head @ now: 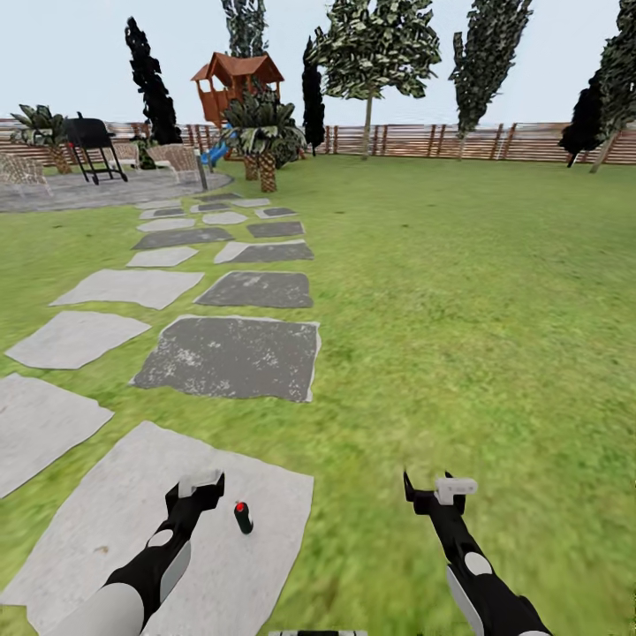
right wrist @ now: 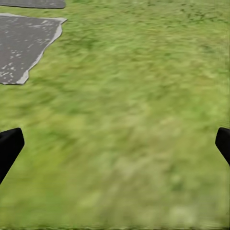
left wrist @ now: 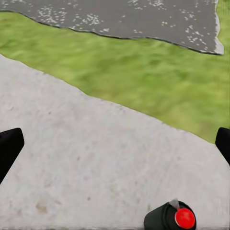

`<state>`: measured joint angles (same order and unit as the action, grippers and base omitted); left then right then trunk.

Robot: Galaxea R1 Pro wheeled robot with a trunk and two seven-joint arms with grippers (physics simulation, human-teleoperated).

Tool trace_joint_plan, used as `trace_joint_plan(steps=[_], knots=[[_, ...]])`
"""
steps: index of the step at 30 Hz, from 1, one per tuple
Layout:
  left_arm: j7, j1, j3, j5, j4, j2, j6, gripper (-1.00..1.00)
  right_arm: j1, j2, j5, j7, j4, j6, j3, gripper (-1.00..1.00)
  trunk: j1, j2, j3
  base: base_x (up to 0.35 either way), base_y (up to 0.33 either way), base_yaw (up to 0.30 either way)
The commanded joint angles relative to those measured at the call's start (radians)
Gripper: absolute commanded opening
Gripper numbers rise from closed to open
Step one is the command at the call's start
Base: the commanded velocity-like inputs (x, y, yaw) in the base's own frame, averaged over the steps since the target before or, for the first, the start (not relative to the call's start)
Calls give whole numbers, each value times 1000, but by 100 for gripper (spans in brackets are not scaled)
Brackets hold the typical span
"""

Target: In the garden, pick up the pesticide atomizer on the floor and spray pesticide onto both trees until each tree trunk is fully covered.

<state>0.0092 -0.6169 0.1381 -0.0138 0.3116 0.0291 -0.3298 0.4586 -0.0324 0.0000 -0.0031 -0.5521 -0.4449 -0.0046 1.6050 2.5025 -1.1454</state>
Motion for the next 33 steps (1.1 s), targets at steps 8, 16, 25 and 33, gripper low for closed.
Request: trace_joint_plan(steps=[8,16,25,33], knots=[[0,0,0,0,-3,-1,-1,100,0,0,0,0,-2,0,0,100,4,2,-44,0,0,0],[0,0,0,1,0,-53,-8,100,0,0,0,0,-2,0,0,100,7,4,-88,0,0,0],[8,-1,-1,2,3,-85,-23,100,0,0,-1,0,-2,0,1,100,9,5,-114,0,0,0],[8,1,-4,3,3,-83,-23,100,0,0,-2,0,-5,0,1,100,9,5,-114,4,0,0]])
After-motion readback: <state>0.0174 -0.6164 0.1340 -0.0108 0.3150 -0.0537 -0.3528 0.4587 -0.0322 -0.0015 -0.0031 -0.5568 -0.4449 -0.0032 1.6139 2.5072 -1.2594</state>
